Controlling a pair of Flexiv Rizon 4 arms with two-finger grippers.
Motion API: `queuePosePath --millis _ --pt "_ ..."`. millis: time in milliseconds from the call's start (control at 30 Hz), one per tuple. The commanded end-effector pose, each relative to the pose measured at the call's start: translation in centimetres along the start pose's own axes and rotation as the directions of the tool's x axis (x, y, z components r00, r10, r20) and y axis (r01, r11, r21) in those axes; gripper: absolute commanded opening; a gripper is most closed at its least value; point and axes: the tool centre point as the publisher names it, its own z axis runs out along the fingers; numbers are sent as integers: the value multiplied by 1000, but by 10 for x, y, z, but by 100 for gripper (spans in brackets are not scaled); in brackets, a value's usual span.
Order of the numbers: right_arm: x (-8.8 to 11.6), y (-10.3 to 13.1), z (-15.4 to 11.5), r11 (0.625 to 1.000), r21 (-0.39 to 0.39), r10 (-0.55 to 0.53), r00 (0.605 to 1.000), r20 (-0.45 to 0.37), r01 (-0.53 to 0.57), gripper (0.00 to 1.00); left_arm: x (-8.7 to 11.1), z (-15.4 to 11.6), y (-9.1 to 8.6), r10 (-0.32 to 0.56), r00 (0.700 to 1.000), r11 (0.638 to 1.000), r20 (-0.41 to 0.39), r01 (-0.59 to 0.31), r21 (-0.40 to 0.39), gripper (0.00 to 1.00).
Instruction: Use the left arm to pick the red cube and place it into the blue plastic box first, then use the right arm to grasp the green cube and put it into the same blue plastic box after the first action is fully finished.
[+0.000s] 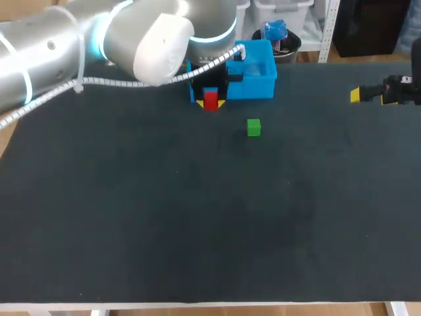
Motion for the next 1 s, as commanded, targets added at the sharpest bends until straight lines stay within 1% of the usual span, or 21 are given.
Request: queuePosePath --millis 33,200,367,533,600,667,700,867,1000 --pt "0 0 0 1000 0 0 1000 0 0 100 6 -32 4 1 999 1000 40 -1 -9 0" --pt "0 0 0 1000 0 0 1000 0 0 100 4 -45 3 -2 998 1000 62 1 13 0" --pt "0 0 0 1000 0 0 1000 0 0 100 3 -53 5 -1 996 1000 87 -2 28 0" --pt "0 0 0 1000 0 0 1000 0 0 100 0 -54 7 23 990 999 139 -29 42 0" --pt "0 0 0 1000 0 0 1000 0 0 100 -3 -53 9 14 987 997 162 -27 76 0" --pt "0 0 0 1000 0 0 1000 0 0 100 -5 -54 10 34 982 997 184 -47 68 0" --pt "0 0 0 1000 0 0 1000 0 0 100 -8 -55 11 30 981 995 191 -48 91 0" --pt "0 0 0 1000 0 0 1000 0 0 100 -17 -59 15 47 962 990 268 -81 119 0" --pt "0 0 0 1000 0 0 1000 0 0 100 -21 -58 16 52 951 985 303 -99 140 0"
